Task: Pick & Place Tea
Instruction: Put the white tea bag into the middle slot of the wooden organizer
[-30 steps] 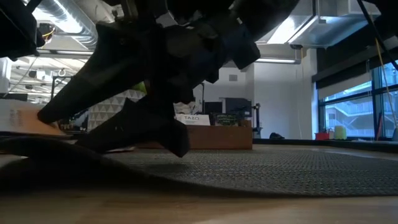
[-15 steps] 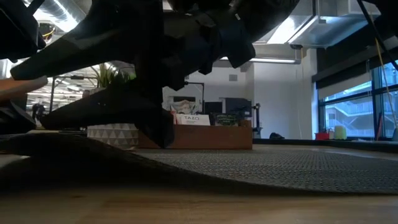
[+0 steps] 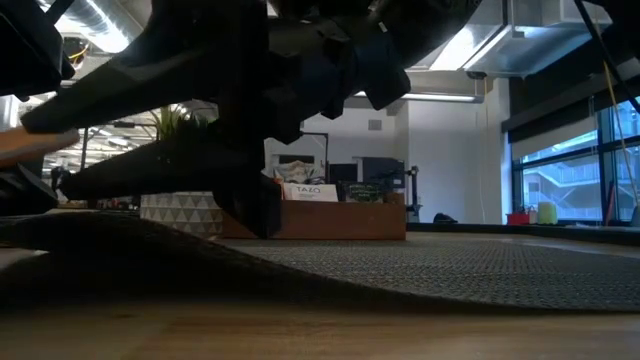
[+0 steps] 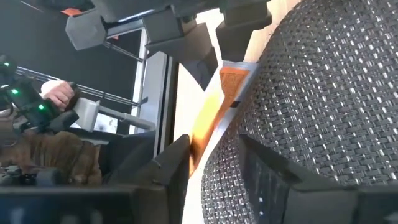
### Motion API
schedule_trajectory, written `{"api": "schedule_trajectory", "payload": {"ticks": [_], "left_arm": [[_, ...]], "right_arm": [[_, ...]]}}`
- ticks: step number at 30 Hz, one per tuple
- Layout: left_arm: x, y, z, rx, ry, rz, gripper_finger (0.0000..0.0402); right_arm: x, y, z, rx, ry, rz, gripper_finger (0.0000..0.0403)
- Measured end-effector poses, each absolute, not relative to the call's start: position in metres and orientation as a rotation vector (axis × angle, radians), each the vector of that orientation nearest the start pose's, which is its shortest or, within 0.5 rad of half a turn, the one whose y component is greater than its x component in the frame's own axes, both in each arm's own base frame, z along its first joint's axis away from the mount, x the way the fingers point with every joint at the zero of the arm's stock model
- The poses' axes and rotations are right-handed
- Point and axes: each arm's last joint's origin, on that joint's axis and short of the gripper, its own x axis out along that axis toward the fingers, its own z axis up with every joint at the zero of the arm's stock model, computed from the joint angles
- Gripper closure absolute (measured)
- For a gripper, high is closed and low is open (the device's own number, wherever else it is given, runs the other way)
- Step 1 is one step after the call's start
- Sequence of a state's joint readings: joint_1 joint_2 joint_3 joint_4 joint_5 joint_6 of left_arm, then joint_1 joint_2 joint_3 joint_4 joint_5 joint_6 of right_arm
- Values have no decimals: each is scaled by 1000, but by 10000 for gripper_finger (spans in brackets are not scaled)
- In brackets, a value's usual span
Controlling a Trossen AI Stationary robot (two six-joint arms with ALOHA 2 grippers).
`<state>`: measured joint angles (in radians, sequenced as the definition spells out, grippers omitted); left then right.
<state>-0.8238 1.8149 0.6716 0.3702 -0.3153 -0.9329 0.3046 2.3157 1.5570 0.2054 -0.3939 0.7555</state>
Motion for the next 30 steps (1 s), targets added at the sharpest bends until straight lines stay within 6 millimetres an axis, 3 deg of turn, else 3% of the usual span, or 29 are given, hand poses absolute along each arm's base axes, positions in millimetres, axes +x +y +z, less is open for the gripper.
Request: {"api": "schedule_trajectory", "payload": {"ticks": [10,16,20,24,30], "left_arm": [[215,-224,96,-506,832,-198,386],[214,-232,110,-596,846,-365,382],[214,-231,127,-591,772,-393,383],[216,-227,146,-532,649,-376,384],[223,-217,159,-445,509,-263,377]], "right_arm": [[473,156,123,738,803,459,384],[473,154,126,712,802,503,393],[467,152,143,609,806,535,395],[450,150,171,488,792,531,396],[391,140,195,330,716,337,394]]}}
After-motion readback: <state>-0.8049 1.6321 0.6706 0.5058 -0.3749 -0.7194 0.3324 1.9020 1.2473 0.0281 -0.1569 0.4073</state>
